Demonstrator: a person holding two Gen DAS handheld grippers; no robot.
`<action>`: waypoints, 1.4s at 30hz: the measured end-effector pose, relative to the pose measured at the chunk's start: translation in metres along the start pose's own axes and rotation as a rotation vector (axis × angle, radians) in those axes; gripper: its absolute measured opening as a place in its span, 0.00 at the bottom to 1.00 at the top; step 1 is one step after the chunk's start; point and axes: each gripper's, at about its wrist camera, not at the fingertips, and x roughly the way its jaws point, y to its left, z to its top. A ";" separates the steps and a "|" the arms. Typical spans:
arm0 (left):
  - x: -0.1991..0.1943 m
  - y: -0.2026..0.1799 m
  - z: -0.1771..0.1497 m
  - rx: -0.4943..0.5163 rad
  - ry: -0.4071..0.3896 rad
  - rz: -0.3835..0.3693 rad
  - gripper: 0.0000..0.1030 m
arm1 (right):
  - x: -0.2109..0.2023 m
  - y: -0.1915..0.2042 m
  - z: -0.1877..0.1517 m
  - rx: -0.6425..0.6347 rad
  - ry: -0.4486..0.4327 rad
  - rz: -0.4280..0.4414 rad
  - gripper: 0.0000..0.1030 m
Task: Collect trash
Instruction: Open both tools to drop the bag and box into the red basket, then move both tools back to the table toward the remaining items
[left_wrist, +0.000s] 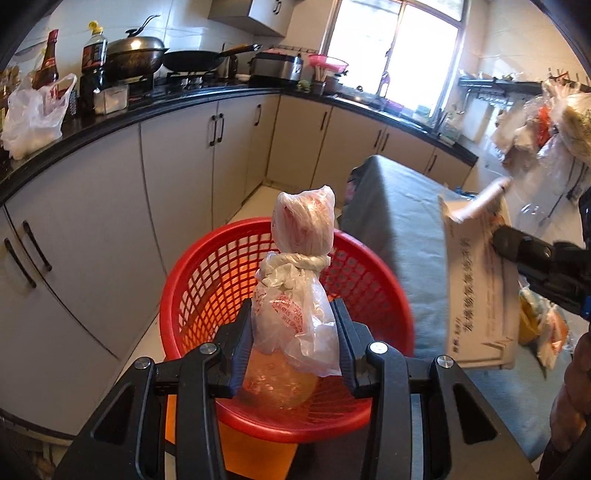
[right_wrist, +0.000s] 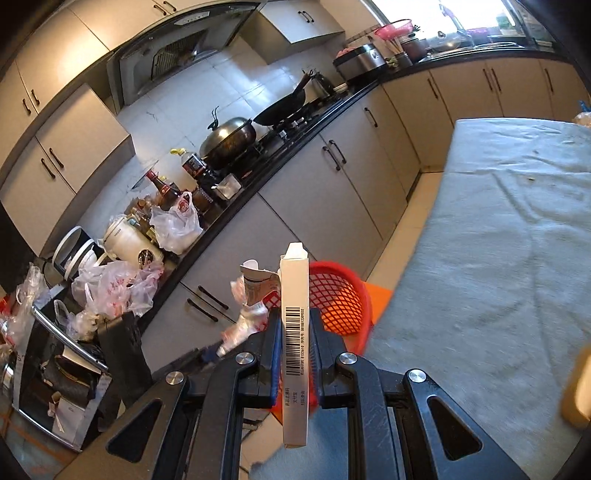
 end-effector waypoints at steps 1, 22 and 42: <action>0.004 0.002 -0.001 -0.004 0.007 0.007 0.38 | 0.007 -0.001 0.000 0.005 0.008 -0.005 0.15; 0.025 0.009 -0.008 -0.043 0.037 0.040 0.55 | 0.049 -0.009 -0.009 0.001 0.074 -0.070 0.54; -0.019 -0.128 -0.010 0.176 -0.018 -0.126 0.61 | -0.137 -0.073 -0.045 0.113 -0.147 -0.097 0.54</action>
